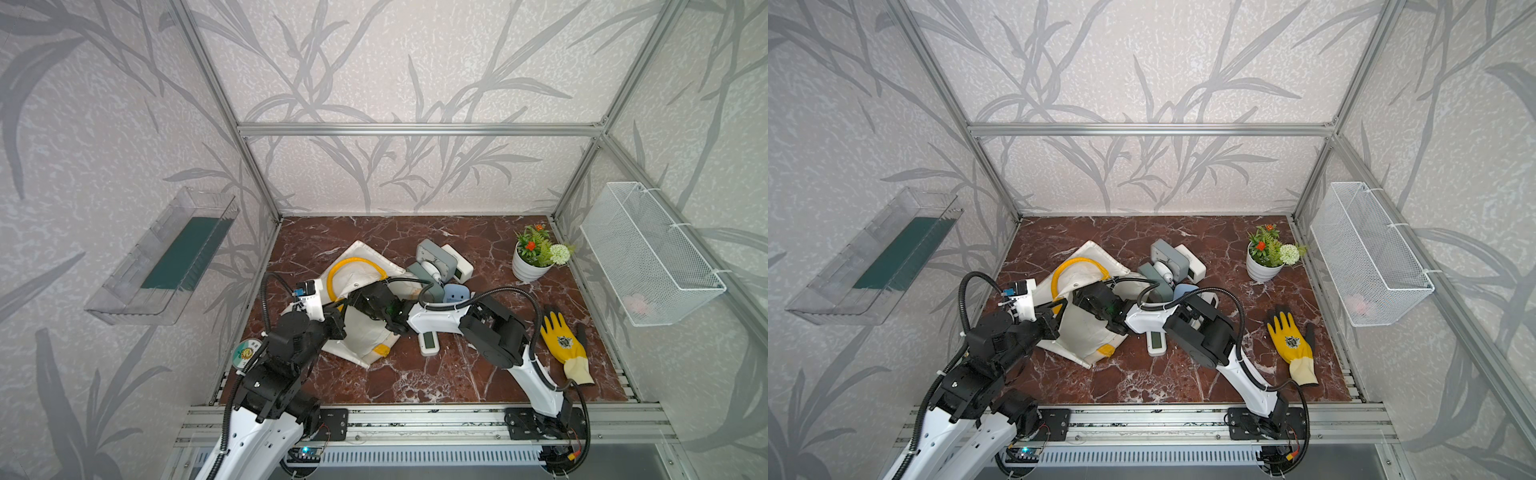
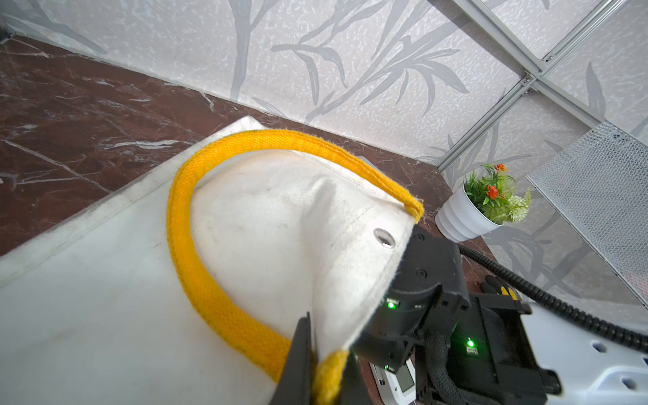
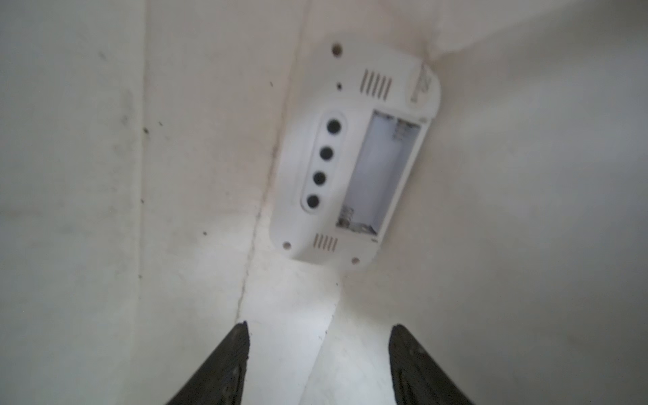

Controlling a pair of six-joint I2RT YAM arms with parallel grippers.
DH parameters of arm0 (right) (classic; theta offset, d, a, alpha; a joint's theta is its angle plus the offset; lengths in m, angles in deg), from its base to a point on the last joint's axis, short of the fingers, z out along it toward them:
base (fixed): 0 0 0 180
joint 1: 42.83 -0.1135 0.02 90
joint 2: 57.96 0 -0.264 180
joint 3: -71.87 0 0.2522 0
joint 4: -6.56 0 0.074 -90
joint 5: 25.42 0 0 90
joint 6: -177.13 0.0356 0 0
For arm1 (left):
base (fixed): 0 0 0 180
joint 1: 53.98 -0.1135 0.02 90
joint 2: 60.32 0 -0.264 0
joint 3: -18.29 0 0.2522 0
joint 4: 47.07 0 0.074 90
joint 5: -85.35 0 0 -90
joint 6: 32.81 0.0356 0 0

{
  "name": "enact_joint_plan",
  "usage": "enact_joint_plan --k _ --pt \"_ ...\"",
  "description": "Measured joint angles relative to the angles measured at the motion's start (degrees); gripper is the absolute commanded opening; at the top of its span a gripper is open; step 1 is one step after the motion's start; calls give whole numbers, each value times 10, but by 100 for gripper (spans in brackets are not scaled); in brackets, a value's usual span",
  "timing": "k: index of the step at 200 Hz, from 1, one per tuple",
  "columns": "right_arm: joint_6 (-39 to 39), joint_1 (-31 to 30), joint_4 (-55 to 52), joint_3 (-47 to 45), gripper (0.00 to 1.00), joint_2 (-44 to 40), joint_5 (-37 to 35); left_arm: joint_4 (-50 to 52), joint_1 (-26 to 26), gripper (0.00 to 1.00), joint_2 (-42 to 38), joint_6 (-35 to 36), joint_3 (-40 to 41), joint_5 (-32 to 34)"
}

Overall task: Take the alarm clock out of the canvas bag
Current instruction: Pick up the alarm from the canvas bag.

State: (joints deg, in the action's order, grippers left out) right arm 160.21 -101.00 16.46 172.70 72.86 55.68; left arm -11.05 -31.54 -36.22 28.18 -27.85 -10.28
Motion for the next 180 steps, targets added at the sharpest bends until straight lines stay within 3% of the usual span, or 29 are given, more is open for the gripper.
enact_joint_plan --k 180 --pt "-45 21 115 58 65 77 -72 -9 0 0 19 -31 12 -83"
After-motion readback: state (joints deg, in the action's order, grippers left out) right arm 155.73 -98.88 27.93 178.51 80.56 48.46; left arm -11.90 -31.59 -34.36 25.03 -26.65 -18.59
